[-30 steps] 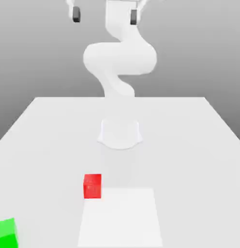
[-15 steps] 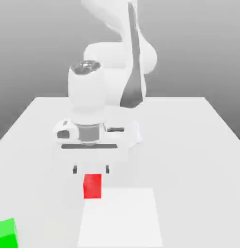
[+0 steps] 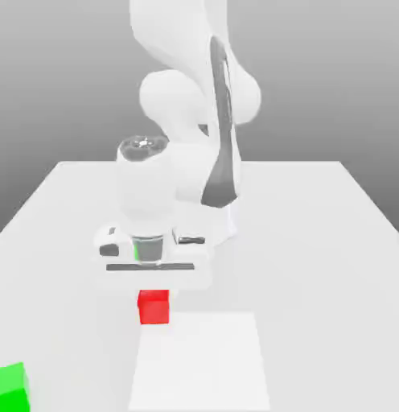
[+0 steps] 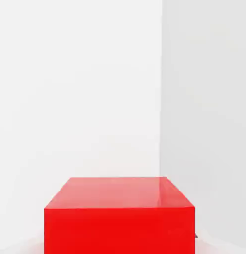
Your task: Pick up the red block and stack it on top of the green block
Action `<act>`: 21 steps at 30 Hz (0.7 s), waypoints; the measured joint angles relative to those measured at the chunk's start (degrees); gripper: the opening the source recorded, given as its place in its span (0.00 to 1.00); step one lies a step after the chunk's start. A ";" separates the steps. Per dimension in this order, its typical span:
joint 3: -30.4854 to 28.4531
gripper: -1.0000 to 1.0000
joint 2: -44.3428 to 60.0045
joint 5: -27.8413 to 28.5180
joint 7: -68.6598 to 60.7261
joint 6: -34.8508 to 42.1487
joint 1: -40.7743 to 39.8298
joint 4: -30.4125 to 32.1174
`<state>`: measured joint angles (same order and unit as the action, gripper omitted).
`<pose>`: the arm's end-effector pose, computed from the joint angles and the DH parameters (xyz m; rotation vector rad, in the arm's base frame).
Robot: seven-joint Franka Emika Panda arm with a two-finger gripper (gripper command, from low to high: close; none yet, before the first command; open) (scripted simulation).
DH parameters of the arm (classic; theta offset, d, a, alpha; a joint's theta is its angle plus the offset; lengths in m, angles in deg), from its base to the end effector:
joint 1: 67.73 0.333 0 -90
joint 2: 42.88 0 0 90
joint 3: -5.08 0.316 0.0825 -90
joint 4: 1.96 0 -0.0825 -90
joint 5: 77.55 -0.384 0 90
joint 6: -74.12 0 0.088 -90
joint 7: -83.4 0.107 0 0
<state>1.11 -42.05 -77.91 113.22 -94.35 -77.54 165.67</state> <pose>0.3230 -0.0798 0.1811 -2.9131 1.1755 -0.0003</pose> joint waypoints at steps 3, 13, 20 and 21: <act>-0.05 0.00 -5.90 1.46 1.05 5.18 -0.46 0.74; -2.62 0.00 3.12 -5.47 12.56 15.20 -4.48 -18.13; -6.49 0.00 11.43 -6.26 24.44 21.70 -6.20 -32.67; -7.16 0.00 12.61 -6.24 26.25 22.64 -6.42 -34.76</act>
<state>-6.05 -29.44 -84.15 139.48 -71.71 -83.96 130.91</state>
